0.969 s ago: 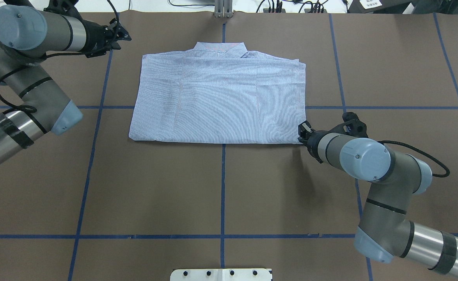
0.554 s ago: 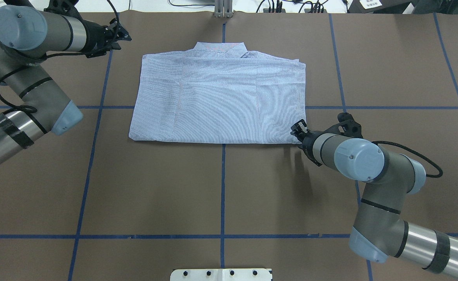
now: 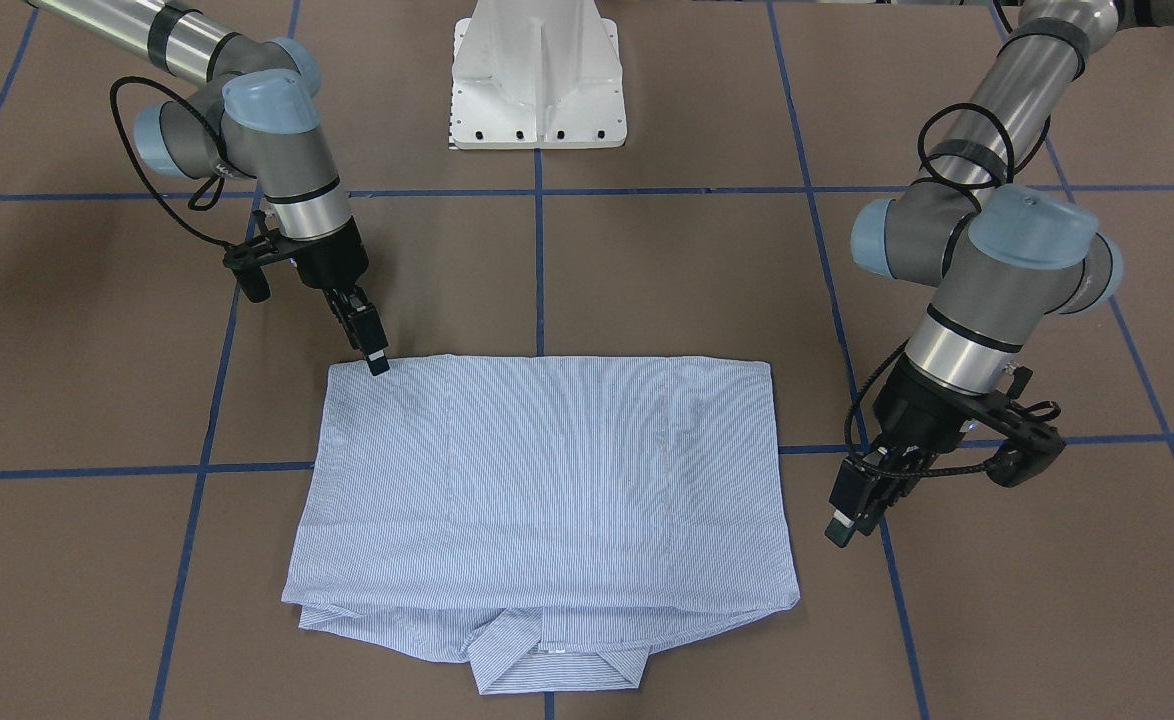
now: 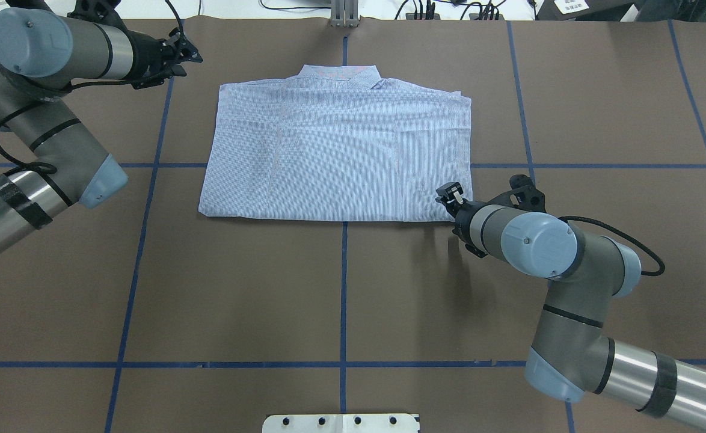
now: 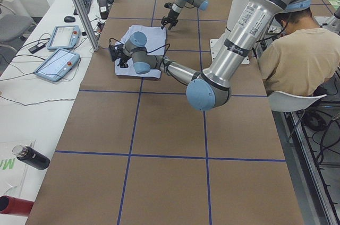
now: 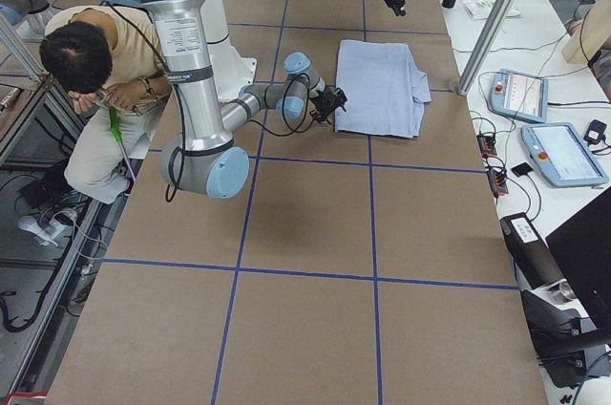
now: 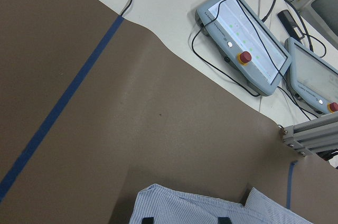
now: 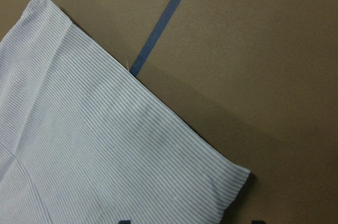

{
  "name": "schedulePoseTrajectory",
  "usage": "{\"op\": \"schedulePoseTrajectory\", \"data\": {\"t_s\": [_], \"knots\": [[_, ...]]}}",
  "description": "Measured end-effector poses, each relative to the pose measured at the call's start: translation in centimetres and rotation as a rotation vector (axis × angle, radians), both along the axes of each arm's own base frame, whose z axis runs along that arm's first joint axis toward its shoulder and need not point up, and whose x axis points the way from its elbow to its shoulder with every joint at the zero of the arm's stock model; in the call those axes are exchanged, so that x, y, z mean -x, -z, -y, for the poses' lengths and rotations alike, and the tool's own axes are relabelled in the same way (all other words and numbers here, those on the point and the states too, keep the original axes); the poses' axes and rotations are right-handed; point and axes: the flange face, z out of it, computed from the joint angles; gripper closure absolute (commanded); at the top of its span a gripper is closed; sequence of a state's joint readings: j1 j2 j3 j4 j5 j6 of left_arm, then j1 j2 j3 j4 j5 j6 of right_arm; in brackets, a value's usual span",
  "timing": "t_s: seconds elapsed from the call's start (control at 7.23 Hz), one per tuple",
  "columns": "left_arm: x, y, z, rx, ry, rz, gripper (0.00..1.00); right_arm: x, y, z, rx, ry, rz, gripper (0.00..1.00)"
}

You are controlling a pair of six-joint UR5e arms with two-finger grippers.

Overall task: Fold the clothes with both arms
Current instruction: 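Grasp the folded shirt's near corner with the right gripper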

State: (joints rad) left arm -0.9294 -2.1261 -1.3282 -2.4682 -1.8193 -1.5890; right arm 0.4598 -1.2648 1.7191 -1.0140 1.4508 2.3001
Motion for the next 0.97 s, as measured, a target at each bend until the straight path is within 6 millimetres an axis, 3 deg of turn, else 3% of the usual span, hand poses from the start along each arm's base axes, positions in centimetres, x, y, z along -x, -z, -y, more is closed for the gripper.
{"op": "schedulePoseTrajectory", "data": {"t_s": [0.55,0.69,0.97], "knots": [[0.05,0.18,-0.05,-0.002,0.001,-0.003,0.50,0.45,-0.03,0.79,0.059,-0.052,0.036,0.30],[0.06,0.21,-0.05,-0.002,0.001,-0.003,0.50,0.54,-0.14,0.85,0.072,-0.063,0.044,0.44],[0.08,0.29,-0.08,-0.003,0.001,-0.004,0.50,0.35,-0.32,1.10,0.081,-0.074,0.048,1.00]]}}
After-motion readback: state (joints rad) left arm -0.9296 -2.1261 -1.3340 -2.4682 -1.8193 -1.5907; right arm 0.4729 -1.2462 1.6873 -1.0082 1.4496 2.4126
